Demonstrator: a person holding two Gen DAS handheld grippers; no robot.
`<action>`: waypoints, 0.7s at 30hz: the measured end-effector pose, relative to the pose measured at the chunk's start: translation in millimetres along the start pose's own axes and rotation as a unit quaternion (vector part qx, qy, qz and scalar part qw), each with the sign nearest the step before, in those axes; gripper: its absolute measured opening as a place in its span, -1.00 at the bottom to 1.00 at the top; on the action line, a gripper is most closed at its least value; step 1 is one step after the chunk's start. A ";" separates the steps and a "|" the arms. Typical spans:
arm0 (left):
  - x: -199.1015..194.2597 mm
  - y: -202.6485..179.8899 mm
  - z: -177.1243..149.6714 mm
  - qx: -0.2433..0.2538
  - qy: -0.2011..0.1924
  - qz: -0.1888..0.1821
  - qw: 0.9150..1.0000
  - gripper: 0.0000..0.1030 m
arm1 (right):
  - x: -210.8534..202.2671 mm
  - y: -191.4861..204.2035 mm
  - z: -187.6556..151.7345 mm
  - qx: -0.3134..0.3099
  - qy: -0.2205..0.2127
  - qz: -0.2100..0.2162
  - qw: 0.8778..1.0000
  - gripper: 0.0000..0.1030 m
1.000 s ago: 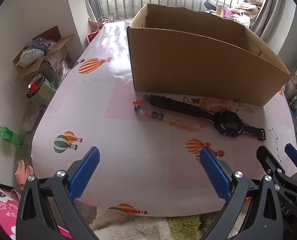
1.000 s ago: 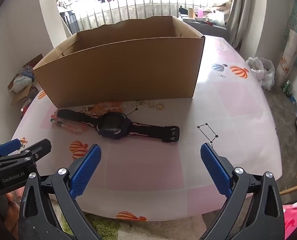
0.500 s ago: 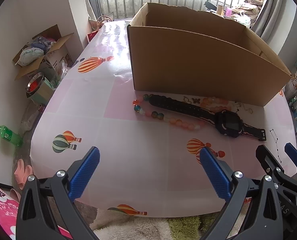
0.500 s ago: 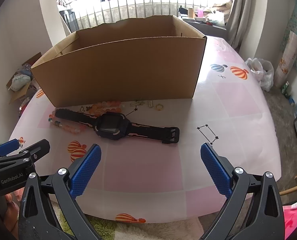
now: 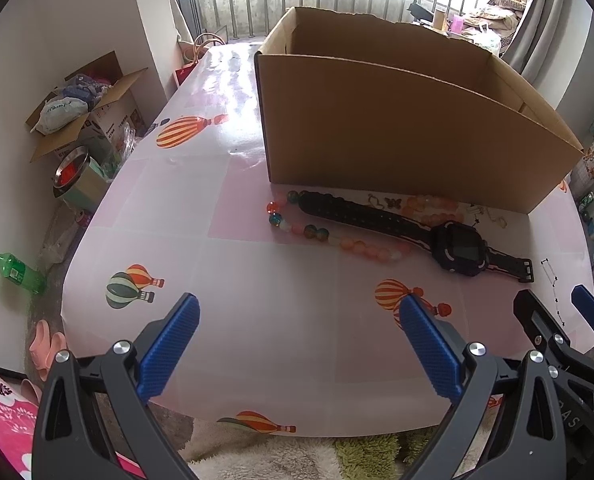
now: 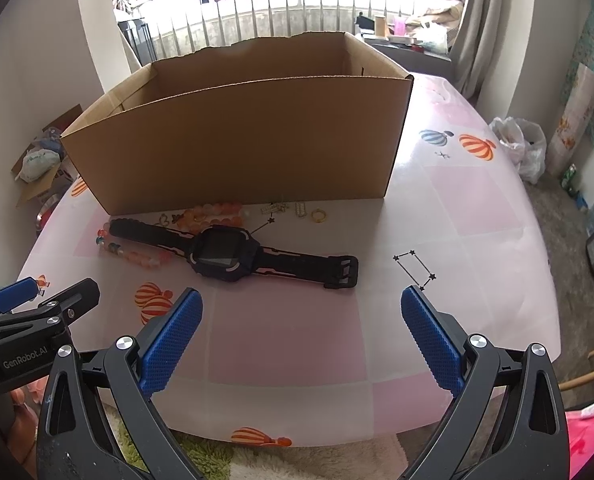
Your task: Organize jewelry
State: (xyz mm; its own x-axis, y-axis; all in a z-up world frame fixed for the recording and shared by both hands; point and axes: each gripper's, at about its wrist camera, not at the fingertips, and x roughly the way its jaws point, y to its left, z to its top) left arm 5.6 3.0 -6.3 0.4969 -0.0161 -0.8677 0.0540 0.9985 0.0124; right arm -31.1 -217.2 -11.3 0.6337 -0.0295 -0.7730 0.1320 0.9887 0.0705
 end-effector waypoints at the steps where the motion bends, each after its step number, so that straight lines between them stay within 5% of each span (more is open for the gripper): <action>1: 0.2 0.0 0.2 -0.001 0.000 0.000 1.000 0.89 | 0.3 0.4 0.5 0.000 0.000 -0.001 1.000 0.85; 21: -0.5 3.5 0.3 -0.002 0.000 0.007 1.000 0.90 | 8.0 10.2 9.3 0.000 0.003 -0.004 1.000 0.84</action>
State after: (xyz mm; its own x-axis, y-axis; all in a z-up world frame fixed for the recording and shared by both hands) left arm 5.8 6.5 -5.6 0.4979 -0.0023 -0.8672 0.0431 0.9988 0.0221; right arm -17.6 -208.8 -10.9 0.6274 -0.0360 -0.7779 0.1364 0.9886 0.0643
